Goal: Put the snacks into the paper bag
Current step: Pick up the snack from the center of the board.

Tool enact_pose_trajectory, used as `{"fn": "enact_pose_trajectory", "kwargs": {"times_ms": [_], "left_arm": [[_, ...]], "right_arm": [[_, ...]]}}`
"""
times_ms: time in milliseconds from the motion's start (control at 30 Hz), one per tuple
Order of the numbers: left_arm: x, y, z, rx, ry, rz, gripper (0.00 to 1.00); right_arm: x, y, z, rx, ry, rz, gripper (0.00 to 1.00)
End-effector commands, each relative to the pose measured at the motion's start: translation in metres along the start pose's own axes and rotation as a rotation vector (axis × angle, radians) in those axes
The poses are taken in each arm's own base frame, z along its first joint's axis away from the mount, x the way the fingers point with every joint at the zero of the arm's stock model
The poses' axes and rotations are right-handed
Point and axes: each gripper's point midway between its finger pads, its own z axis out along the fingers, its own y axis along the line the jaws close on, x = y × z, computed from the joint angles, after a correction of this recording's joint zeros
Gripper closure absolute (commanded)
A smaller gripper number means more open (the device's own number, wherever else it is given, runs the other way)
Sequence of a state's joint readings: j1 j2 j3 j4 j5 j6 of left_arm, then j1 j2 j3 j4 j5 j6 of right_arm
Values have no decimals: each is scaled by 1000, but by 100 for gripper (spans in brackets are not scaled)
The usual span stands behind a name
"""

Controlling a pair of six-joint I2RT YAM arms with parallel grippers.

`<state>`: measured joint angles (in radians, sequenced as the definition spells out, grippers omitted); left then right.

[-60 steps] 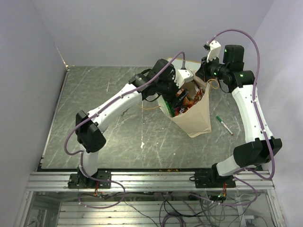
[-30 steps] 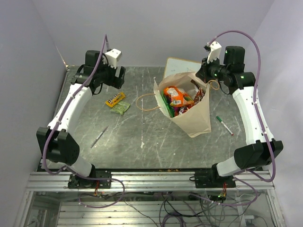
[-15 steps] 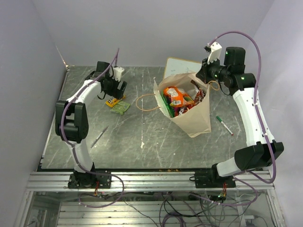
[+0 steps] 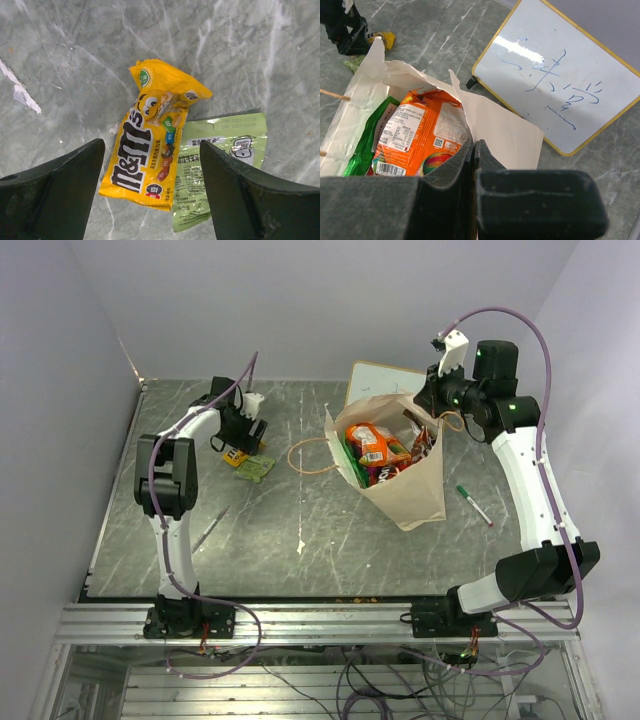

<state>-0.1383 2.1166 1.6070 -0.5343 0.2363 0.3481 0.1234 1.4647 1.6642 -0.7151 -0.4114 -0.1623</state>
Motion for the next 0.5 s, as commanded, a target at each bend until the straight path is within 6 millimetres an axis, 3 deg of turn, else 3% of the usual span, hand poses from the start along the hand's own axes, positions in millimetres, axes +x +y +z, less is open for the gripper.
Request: {"fn": "enact_pose_trajectory", "kwargs": {"times_ms": [0,300,467], "left_arm": [[-1,3,7,28,-2,2,16],[1,-1,7,48,-5,8,43],[-11,1,-9,35,-29,33,56]], "right_arm": [[-5,1,-9,6,-25,-13,100],[-1,2,-9,6,-23,-14,100],[1,2,-9,5,-22,-15,100]]}}
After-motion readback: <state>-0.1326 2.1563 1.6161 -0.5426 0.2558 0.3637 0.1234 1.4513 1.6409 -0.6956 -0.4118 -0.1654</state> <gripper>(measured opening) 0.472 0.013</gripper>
